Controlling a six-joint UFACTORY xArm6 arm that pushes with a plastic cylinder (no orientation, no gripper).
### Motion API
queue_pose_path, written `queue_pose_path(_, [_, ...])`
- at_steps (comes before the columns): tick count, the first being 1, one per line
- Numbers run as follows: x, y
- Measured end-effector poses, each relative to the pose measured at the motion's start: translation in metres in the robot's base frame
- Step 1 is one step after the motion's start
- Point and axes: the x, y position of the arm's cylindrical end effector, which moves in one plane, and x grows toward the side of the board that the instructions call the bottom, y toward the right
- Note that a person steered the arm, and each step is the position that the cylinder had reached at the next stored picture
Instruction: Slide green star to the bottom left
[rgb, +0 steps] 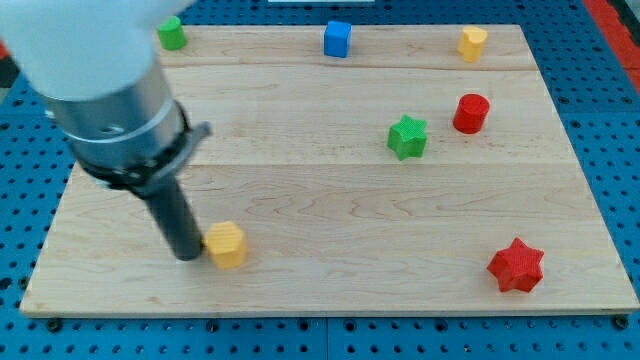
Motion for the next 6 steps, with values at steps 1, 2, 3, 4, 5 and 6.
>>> queue_pose_path(1, [-0.002,0.028])
queue_pose_path(2, [-0.04,0.037])
queue_pose_path(3, [-0.056,0.101])
queue_pose_path(4, [-0.067,0.179])
queue_pose_path(5, [-0.105,0.22])
queue_pose_path(6, [-0.148,0.241])
